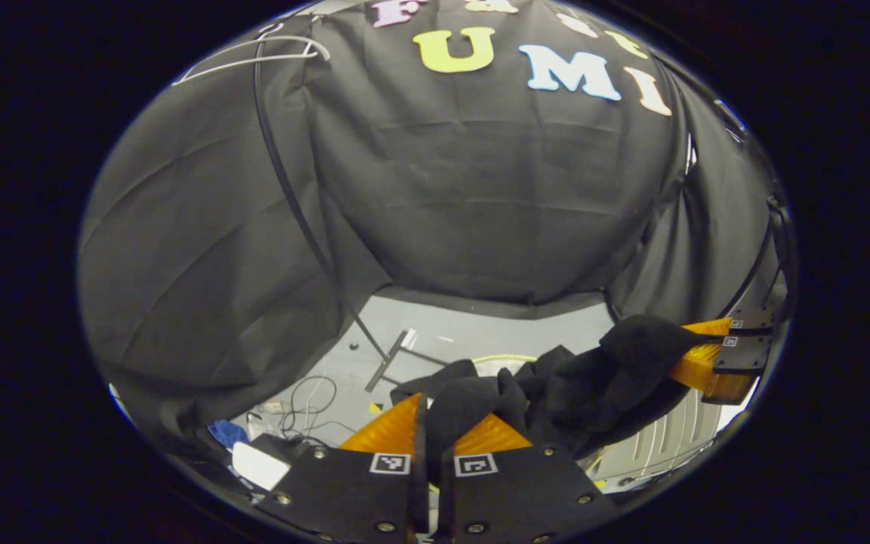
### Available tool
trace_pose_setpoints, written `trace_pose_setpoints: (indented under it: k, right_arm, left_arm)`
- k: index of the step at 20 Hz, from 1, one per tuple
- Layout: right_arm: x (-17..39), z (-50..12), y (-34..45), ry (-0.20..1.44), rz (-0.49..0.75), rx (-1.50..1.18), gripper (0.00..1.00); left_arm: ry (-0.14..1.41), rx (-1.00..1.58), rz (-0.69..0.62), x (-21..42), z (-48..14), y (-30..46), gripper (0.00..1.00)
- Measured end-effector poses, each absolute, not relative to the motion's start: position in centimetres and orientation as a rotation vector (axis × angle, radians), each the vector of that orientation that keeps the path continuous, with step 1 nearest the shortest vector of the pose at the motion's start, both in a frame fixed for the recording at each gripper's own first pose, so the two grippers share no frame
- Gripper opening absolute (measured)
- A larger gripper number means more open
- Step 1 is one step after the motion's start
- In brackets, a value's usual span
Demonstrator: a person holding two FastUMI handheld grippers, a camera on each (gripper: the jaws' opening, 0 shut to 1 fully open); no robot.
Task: Grasp the clothes on the hanger with both hands and then place them into the laundry hamper below.
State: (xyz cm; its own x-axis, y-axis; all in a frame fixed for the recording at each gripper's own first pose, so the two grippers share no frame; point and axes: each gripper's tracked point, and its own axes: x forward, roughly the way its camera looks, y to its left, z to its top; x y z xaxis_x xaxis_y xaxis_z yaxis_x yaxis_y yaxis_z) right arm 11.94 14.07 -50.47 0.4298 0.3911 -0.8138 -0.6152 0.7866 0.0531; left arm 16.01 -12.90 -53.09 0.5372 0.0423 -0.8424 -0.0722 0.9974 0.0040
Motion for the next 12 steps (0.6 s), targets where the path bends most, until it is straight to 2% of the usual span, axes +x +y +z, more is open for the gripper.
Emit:
trace_pose_setpoints:
  k: [1,2,3,4,6,8,9,12]
  right_arm:
    - [11.5,-50.9,14.0,0.958,0.633,-0.276,0.1]
    - [11.0,-51.3,13.9,0.979,0.636,-0.281,0.1]
    - [10.5,-51.7,14.0,0.998,0.646,-0.277,0.13]
    - [9.9,-52.1,14.0,1.015,0.655,-0.275,0.2]
    - [9.3,-51.8,14.1,1.017,0.669,-0.254,0.55]
    - [9.2,-51.3,14.2,1.01,0.663,-0.259,0.89]
    - [9.0,-51.5,14.3,1.003,0.655,-0.264,0.96]
    - [9.2,-50.6,14.4,0.982,0.633,-0.255,1.0]
  left_arm:
    - [1.014,-0.047,0.056,16.1,-53.4,-13.0,0.04]
    - [1.018,-0.056,0.047,16.1,-53.5,-13.0,0.15]
    - [1.013,-0.062,0.037,16.1,-53.5,-13.1,0.33]
    - [1.005,-0.06,0.031,16.2,-53.2,-13.0,0.52]
    - [1.001,-0.037,0.043,16.0,-53.1,-12.2,0.88]
    - [0.999,-0.035,0.056,15.8,-53.1,-11.5,0.9]
    - [0.994,-0.042,0.057,15.7,-53.0,-11.4,0.9]
    - [0.969,-0.03,0.061,15.6,-51.9,-10.3,0.9]
